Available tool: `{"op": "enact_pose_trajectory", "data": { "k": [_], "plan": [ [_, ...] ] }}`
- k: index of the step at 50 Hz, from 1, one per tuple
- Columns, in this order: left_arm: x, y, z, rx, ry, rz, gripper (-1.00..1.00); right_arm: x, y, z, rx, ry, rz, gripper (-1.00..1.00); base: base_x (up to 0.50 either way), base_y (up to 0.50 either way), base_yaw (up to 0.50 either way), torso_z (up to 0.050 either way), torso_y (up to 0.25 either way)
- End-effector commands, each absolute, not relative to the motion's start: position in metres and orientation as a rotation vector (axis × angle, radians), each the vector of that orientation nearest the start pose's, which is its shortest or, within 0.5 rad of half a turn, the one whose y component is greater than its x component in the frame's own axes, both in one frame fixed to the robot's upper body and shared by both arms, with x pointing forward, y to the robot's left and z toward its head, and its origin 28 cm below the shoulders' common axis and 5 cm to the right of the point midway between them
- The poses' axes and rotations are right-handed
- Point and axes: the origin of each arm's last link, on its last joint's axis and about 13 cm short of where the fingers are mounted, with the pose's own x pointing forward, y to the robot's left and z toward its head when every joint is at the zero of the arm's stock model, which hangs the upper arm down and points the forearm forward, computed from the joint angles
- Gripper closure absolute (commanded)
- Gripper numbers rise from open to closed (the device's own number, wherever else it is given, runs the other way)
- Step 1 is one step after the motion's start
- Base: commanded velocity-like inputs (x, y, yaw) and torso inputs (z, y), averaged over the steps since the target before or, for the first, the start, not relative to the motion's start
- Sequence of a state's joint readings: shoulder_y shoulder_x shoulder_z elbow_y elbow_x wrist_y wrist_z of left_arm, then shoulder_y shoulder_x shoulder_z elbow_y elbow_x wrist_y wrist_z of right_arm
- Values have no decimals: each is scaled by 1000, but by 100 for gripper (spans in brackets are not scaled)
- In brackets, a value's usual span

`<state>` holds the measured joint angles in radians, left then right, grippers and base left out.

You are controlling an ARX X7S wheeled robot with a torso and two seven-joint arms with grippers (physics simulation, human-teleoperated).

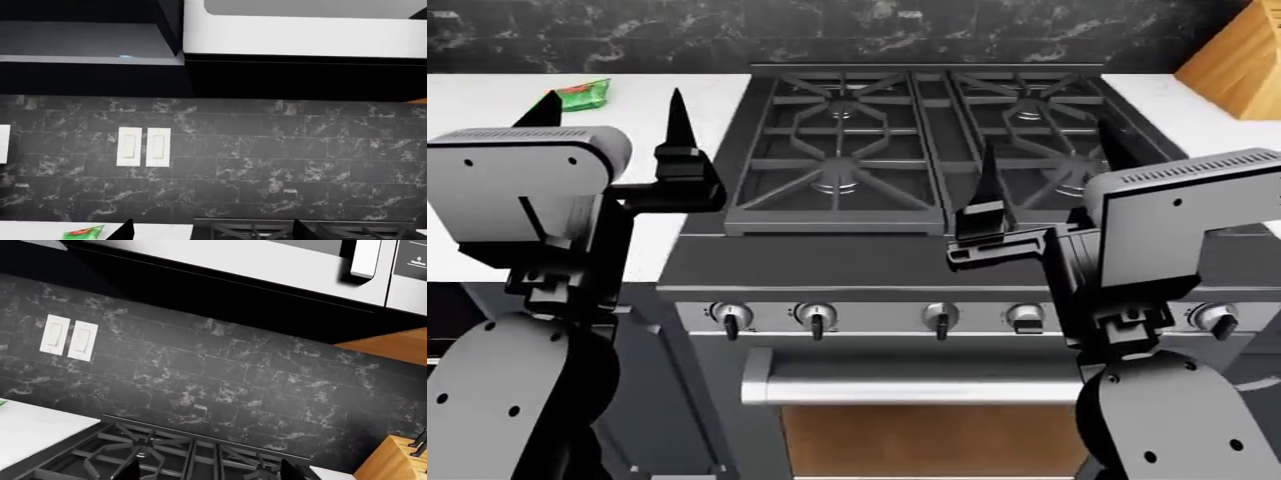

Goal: Pick the butter stick from the counter and place it in the cabinet.

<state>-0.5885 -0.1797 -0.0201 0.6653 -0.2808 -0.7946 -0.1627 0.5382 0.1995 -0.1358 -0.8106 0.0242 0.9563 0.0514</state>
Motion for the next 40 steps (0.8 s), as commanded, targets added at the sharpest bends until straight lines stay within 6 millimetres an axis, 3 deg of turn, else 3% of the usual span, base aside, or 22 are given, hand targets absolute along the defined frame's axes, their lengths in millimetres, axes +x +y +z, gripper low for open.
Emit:
{"op": "enact_pose_trajectory", "data": {
  "k": [1, 40],
  "plan": [
    [254, 226, 231, -20, -445, 8, -100, 233, -104, 221, -211, -379, 36, -100, 0, 500, 0, 0, 0],
    [254, 229, 233, -14, -455, 27, -100, 232, -102, 220, -210, -378, 50, -100, 0, 500, 0, 0, 0]
  ]
}}
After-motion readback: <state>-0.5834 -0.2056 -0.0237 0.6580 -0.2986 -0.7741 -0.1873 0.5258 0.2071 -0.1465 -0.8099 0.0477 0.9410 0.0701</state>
